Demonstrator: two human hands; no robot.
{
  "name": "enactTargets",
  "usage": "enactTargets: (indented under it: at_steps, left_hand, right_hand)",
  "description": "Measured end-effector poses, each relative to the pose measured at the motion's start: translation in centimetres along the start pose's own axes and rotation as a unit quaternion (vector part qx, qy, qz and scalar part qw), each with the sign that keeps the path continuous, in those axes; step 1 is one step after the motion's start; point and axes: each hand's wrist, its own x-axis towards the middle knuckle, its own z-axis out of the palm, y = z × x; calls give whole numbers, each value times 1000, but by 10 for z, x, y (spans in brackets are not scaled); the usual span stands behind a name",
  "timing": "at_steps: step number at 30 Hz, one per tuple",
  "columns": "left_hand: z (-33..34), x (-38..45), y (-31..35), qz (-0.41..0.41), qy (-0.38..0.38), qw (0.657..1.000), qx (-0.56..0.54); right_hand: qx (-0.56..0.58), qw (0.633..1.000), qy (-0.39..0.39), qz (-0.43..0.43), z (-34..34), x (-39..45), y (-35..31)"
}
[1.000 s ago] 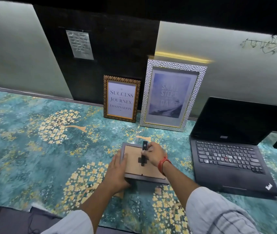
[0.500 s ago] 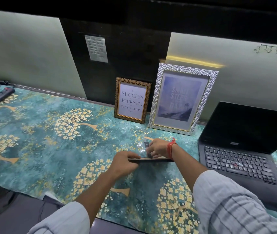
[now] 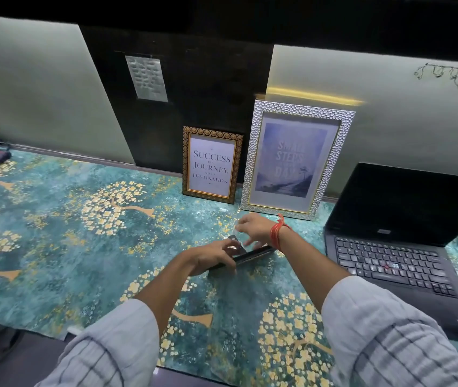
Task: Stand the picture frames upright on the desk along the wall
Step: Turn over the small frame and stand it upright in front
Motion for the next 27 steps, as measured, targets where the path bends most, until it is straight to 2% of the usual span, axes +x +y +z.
enactTargets:
  at_steps: [3, 6, 8, 11, 15, 21, 23, 27]
  left_hand:
    - [-13, -1, 3, -17, -3, 999, -33]
    - [-26, 2, 3, -23, 6, 996, -87]
    - [-33, 7, -3, -25, 24, 990, -140]
    - [-37, 11, -8, -12, 41, 979, -200]
    - [-43, 13, -12, 0, 32, 963, -268]
    - [-47, 20, -28, -9, 30, 928, -371]
    - [-46, 21, -28, -7, 27, 928, -372]
    - [-45, 20, -24, 5, 66, 932, -356]
  right_hand:
    - [-123, 970, 174, -114, 0, -1, 4]
    - [-183, 939, 267, -117, -14, -9, 19]
    - [-187, 938, 270, -112, -20, -9, 31]
    - [-61, 965, 219, -133, -17, -6, 48]
    - [32, 965, 224, -130, -7, 0, 61]
    - [32, 960, 254, -114, 4, 9, 66]
    - [31, 957, 264, -113, 8, 7, 69]
    - [34, 954, 281, -102, 14, 8, 72]
